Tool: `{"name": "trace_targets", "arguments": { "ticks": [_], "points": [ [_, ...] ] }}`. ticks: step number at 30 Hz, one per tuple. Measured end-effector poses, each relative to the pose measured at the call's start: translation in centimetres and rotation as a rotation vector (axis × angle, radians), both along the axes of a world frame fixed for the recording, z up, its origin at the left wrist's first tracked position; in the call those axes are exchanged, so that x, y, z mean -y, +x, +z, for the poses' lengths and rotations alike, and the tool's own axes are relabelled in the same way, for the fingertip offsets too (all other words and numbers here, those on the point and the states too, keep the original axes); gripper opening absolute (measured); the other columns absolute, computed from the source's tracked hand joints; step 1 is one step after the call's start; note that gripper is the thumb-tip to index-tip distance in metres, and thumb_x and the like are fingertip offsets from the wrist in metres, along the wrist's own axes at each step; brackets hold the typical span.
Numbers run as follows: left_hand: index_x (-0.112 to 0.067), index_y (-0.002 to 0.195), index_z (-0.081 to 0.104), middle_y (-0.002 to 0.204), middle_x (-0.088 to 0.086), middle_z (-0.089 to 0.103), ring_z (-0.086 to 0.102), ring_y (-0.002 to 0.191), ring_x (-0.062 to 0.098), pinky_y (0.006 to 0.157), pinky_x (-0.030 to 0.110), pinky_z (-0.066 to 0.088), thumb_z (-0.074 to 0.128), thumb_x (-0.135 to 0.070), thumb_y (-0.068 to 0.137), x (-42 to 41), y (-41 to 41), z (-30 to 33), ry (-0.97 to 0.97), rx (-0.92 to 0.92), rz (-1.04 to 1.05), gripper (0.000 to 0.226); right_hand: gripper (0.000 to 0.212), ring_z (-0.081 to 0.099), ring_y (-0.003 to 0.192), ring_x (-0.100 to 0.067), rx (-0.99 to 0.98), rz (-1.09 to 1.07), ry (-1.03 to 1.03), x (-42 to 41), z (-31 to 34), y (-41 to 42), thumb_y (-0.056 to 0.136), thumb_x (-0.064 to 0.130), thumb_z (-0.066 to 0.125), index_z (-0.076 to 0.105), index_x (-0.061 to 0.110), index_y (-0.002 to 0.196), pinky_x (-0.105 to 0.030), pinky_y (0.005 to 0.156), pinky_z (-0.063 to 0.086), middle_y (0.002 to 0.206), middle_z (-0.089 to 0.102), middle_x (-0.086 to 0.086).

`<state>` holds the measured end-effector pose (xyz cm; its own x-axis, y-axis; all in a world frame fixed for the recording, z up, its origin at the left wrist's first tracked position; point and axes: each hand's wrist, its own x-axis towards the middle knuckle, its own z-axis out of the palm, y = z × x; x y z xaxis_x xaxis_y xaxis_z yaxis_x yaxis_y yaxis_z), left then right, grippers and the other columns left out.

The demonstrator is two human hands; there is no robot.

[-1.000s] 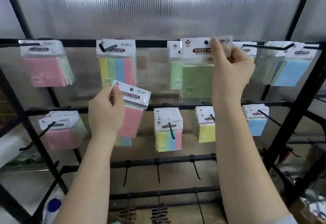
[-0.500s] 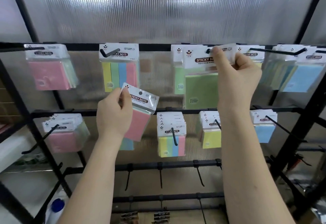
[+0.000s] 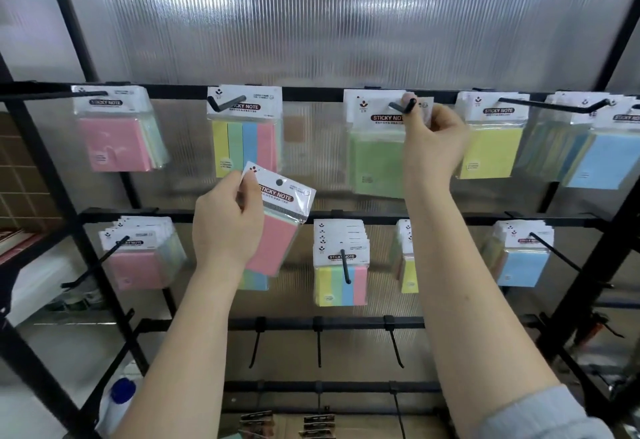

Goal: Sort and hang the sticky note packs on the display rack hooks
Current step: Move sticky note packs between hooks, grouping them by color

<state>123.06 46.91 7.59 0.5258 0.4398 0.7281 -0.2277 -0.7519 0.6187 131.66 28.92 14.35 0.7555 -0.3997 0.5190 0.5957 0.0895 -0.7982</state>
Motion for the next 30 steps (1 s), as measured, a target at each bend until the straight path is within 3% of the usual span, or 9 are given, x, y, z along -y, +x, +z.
{"name": "trace_targets", "arguments": {
  "ticks": [8, 11, 14, 16, 19, 21, 26, 28, 30],
  "points": [
    [-0.021, 0.059, 0.027, 0.051, -0.007, 0.036, 0.035, 0.046, 0.009, 0.046, 0.023, 0.023, 0.04, -0.027, 0.099, 0.2, -1.4, -0.1, -0.018, -0.013, 0.014, 0.043, 0.048, 0.025, 0.047, -0.007, -0.086, -0.126, -0.041, -1.4, 0.3, 2.5, 0.089, 0.03, 0.065, 0.031, 0.021, 0.056, -0.016, 0.047, 0.027, 0.057, 0.026, 0.009],
    [-0.019, 0.058, 0.026, 0.051, -0.005, 0.034, 0.032, 0.048, 0.011, 0.046, 0.027, 0.022, 0.04, -0.026, 0.1, 0.4, -1.8, -0.2, -0.035, -0.01, 0.023, 0.044, 0.04, 0.032, 0.048, -0.003, -0.083, -0.125, -0.02, -1.5, 0.4, 2.9, 0.089, 0.029, 0.066, 0.04, 0.023, 0.059, -0.014, 0.052, 0.032, 0.058, 0.033, 0.012],
    [-0.019, 0.058, 0.026, 0.051, -0.006, 0.033, 0.033, 0.048, 0.01, 0.047, 0.024, 0.024, 0.04, -0.024, 0.1, 0.4, -2.1, -0.4, -0.063, -0.007, 0.024, 0.045, 0.01, 0.049, 0.069, 0.001, -0.071, -0.147, 0.006, -1.3, 0.0, 3.0, 0.089, 0.026, 0.064, 0.062, 0.018, 0.084, -0.013, 0.065, 0.039, 0.08, 0.059, 0.009],
    [-0.019, 0.058, 0.024, 0.052, -0.006, 0.03, 0.034, 0.048, 0.006, 0.046, 0.019, 0.024, 0.04, -0.023, 0.1, 0.3, -2.3, -0.7, -0.085, 0.004, 0.022, 0.045, 0.02, 0.057, 0.09, -0.006, -0.068, -0.166, 0.031, -0.9, -0.6, 2.6, 0.091, 0.024, 0.061, 0.066, 0.012, 0.106, -0.011, 0.075, 0.043, 0.103, 0.065, 0.003],
    [-0.017, 0.059, 0.023, 0.054, -0.004, 0.027, 0.031, 0.048, 0.004, 0.046, 0.018, 0.024, 0.04, -0.023, 0.1, 0.3, -2.8, -1.2, -0.121, 0.008, 0.03, 0.045, 0.029, 0.056, 0.1, -0.003, -0.1, -0.154, 0.047, -0.3, -2.1, 1.8, 0.091, 0.021, 0.063, 0.063, 0.013, 0.118, -0.008, 0.084, 0.043, 0.114, 0.063, 0.004],
    [-0.016, 0.06, 0.025, 0.055, -0.004, 0.03, 0.033, 0.048, 0.002, 0.046, 0.016, 0.026, 0.039, -0.024, 0.1, 0.3, -3.3, -1.4, -0.155, -0.009, 0.034, 0.044, 0.03, 0.057, 0.099, -0.003, -0.131, -0.15, 0.054, -0.2, -3.3, 1.1, 0.091, 0.019, 0.062, 0.063, 0.012, 0.121, -0.01, 0.086, 0.043, 0.114, 0.063, 0.004],
    [-0.013, 0.06, 0.03, 0.057, 0.0, 0.034, 0.033, 0.05, 0.003, 0.049, 0.017, 0.028, 0.039, -0.025, 0.1, -0.7, -4.4, -1.5, -0.238, -0.026, 0.04, 0.044, 0.015, 0.063, 0.089, -0.002, -0.21, -0.064, 0.015, -1.4, -6.0, -1.6, 0.091, 0.016, 0.062, 0.071, 0.014, 0.102, -0.007, 0.077, 0.048, 0.095, 0.069, 0.007],
    [-0.001, 0.065, 0.04, 0.064, 0.014, 0.046, 0.036, 0.057, 0.006, 0.05, 0.018, 0.027, 0.039, -0.027, 0.1, -2.1, -4.6, -1.7, -0.26, -0.031, 0.047, 0.043, 0.015, 0.064, 0.087, 0.001, -0.225, 0.0, -0.041, -2.1, -6.9, -2.6, 0.09, 0.018, 0.064, 0.072, 0.013, 0.102, -0.009, 0.08, 0.05, 0.089, 0.069, 0.012],
    [0.008, 0.076, 0.046, 0.078, 0.026, 0.054, 0.043, 0.066, 0.019, 0.055, 0.022, 0.03, 0.038, -0.029, 0.1, -4.1, -4.7, -2.1, -0.279, -0.04, 0.052, 0.045, 0.017, 0.063, 0.085, 0.004, -0.231, 0.007, -0.126, -2.9, -7.6, -3.3, 0.09, 0.02, 0.065, 0.073, 0.014, 0.103, -0.007, 0.08, 0.049, 0.086, 0.067, 0.015]
  ]
}}
